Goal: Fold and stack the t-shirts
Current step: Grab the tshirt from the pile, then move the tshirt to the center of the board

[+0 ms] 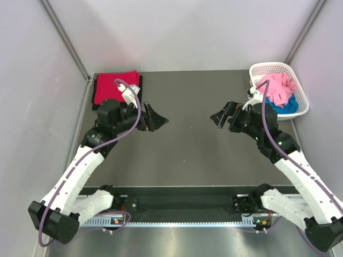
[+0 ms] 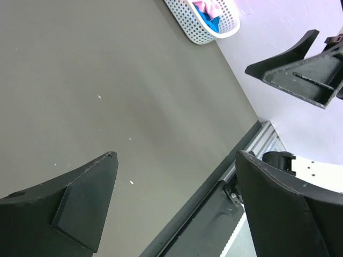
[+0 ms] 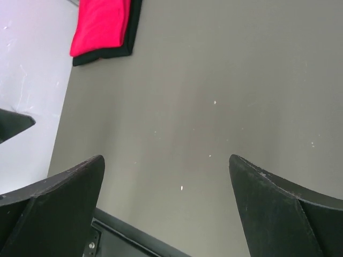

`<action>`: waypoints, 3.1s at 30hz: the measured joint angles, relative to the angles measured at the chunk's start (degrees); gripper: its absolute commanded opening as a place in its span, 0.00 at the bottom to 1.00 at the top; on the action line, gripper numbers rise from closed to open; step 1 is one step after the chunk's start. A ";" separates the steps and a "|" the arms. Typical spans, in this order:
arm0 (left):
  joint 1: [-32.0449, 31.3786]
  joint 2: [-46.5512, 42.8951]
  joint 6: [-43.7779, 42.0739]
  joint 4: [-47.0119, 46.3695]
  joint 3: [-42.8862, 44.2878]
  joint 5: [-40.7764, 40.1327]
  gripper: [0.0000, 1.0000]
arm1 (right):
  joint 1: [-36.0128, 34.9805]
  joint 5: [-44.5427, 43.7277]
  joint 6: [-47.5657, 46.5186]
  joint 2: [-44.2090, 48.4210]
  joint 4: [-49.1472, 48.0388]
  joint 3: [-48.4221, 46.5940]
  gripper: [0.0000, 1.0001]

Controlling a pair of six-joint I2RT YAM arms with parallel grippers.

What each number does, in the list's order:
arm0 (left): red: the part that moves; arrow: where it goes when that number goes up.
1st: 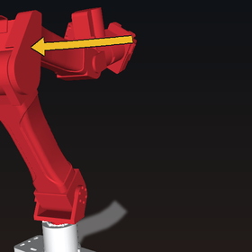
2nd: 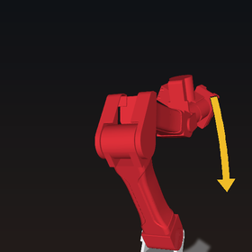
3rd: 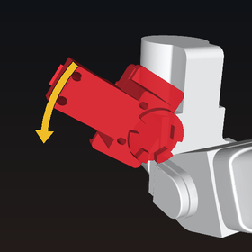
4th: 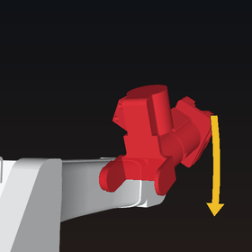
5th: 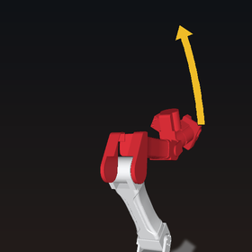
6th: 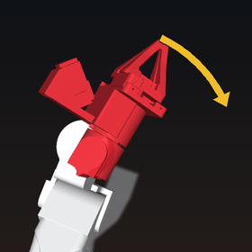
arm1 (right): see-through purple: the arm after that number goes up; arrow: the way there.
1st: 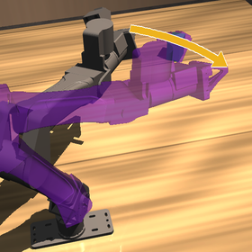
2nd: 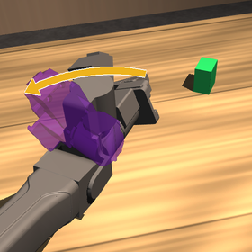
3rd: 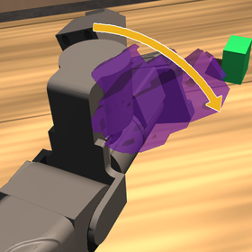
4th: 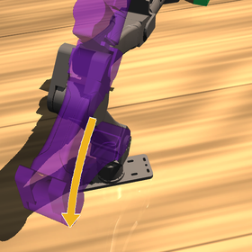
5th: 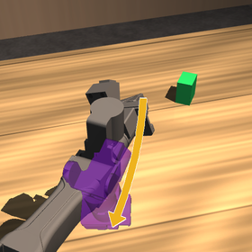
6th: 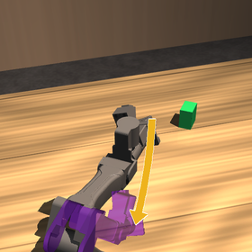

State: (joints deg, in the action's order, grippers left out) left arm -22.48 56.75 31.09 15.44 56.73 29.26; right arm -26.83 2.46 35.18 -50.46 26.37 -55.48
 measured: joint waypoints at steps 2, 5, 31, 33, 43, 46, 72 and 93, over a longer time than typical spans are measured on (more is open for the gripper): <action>0.00 0.00 -0.63 0.00 -0.09 -0.20 0.95 | 0.00 -2.12 0.17 -0.68 0.33 -0.07 1.00; 0.00 0.04 -2.19 0.17 -0.66 -1.70 0.95 | 0.13 -8.74 0.04 -3.32 4.22 -2.60 1.00; 0.00 2.54 -9.44 4.31 -6.27 -8.00 0.93 | 44.13 -11.21 -2.89 -49.90 -3.43 -26.77 0.79; 0.00 2.54 -9.81 4.33 -6.27 -8.39 0.93 | 45.13 -9.97 -2.01 -52.15 -4.94 -26.80 0.78; 0.00 2.89 -10.32 4.37 -6.27 -9.46 0.93 | 48.83 -4.85 1.57 -60.30 -10.19 -26.82 0.28; 0.02 3.04 -10.32 4.39 -6.27 -9.46 0.93 | 49.29 -3.74 1.38 -60.35 -10.38 -28.06 0.09; 0.70 -0.15 -5.33 8.28 -3.58 -11.19 0.89 | 34.51 19.19 -3.41 -27.54 5.11 -50.84 0.00; 0.63 -1.33 1.01 12.52 -7.69 -9.88 0.87 | 7.67 -0.94 7.37 -7.28 8.35 8.55 0.58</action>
State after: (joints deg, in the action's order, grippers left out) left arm -21.85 55.42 32.10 27.97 49.04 19.38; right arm -19.16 1.52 42.54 -57.74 34.72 -46.94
